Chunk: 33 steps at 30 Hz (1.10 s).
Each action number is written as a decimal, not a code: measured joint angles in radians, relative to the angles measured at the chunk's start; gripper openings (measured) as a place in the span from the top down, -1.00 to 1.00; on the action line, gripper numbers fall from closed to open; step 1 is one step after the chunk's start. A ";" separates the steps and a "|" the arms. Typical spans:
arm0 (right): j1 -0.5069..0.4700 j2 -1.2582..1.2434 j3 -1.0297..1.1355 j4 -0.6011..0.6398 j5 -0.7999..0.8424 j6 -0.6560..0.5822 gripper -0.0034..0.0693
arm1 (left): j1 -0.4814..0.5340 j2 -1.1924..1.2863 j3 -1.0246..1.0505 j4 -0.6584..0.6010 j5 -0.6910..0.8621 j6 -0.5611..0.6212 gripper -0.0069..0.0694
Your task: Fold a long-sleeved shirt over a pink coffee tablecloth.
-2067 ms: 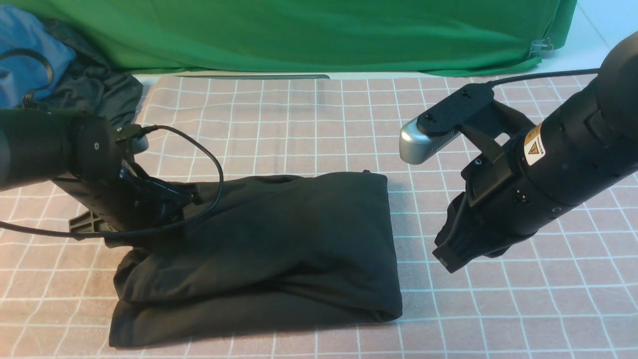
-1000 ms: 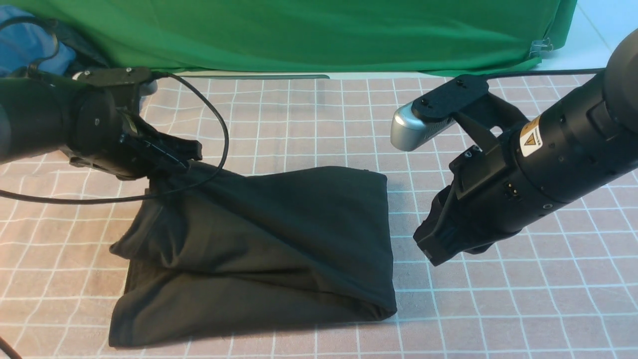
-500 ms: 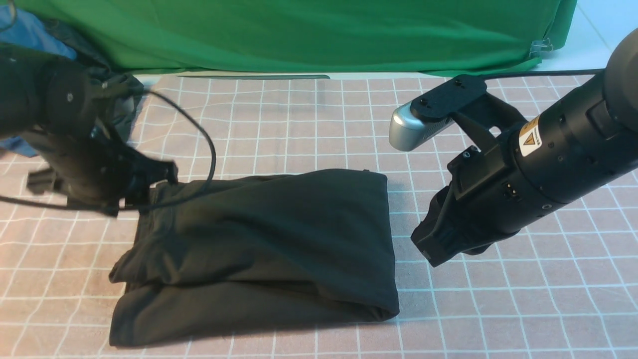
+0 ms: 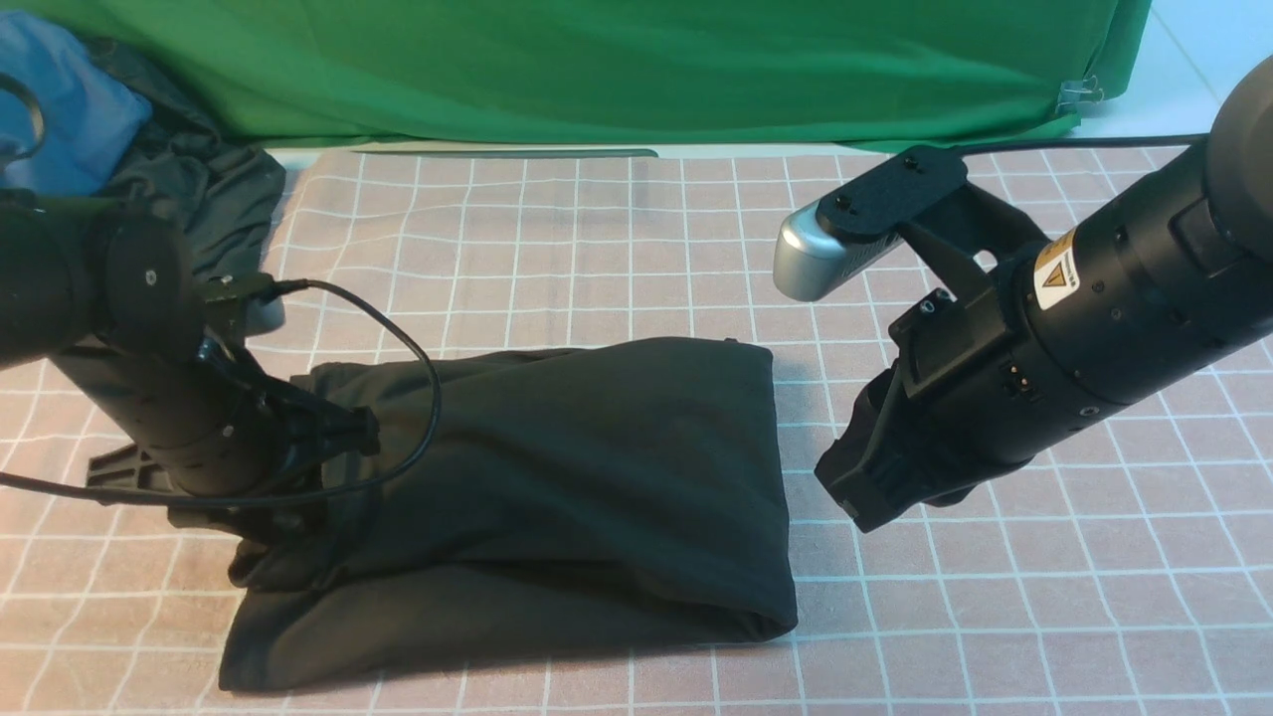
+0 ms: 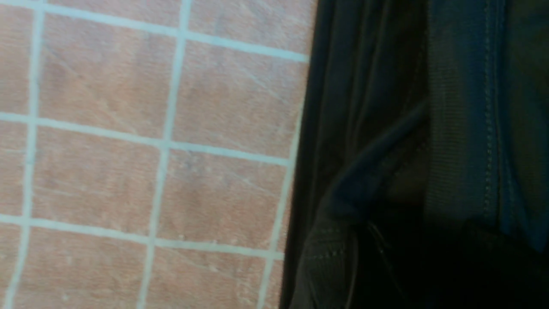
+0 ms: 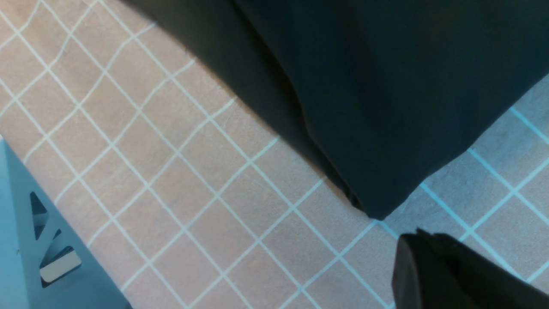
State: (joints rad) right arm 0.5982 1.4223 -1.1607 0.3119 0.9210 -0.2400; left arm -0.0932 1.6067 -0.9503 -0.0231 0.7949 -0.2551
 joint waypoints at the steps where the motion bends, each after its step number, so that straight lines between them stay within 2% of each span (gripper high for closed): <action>1: 0.000 0.000 0.000 0.001 0.000 0.000 0.80 | 0.000 0.000 0.000 -0.017 0.005 0.011 0.16; 4: 0.000 0.000 0.000 0.001 -0.001 0.000 0.80 | 0.000 0.000 0.000 -0.051 0.022 0.044 0.35; 6: 0.000 0.000 0.000 0.002 -0.001 0.000 0.80 | 0.000 0.001 0.000 -0.074 0.056 0.080 0.65; 9: 0.000 0.000 0.000 0.003 -0.001 0.000 0.80 | 0.000 0.001 0.000 -0.083 0.081 0.091 0.75; 21: 0.000 0.000 0.000 0.004 -0.001 -0.012 0.80 | 0.000 -0.112 -0.021 -0.039 0.161 0.105 0.78; 33: 0.000 0.000 0.000 0.004 -0.003 -0.023 0.80 | 0.000 -0.148 -0.021 0.150 0.158 0.056 0.78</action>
State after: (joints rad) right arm 0.5982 1.4223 -1.1604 0.3157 0.9179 -0.2630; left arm -0.0932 1.4591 -0.9713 0.1267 0.9525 -0.1995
